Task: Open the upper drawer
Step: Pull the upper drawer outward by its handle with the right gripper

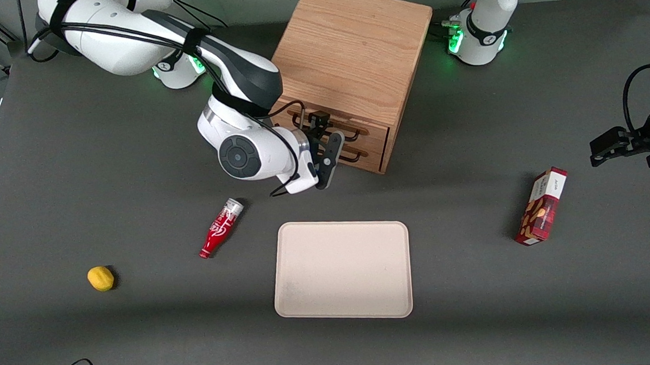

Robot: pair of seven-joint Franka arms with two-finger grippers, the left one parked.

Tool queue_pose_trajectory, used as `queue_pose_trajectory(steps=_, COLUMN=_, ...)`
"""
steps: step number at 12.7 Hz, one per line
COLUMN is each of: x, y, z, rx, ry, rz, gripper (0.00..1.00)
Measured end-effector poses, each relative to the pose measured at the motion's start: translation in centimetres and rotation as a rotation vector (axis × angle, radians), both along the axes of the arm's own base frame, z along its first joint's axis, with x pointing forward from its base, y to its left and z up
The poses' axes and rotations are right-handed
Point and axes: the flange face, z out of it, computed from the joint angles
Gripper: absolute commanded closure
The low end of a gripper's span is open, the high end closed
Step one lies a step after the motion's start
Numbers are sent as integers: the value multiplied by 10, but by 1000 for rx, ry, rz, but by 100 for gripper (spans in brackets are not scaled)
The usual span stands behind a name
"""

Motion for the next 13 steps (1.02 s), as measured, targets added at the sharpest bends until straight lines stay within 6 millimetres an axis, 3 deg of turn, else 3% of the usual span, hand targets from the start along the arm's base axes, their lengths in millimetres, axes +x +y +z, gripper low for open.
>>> queue_pose_trajectory(steps=4, x=3, y=-3, z=-13, rx=-26, ry=-9, rz=5, gripper=0)
queue_pose_trajectory(steps=7, x=16, y=-10, z=-20, rx=-28, ry=-24, rz=-22, gripper=0)
queue_pose_trajectory(steps=13, x=52, y=-27, z=-7, rx=8, ry=-53, rz=-88, gripper=0)
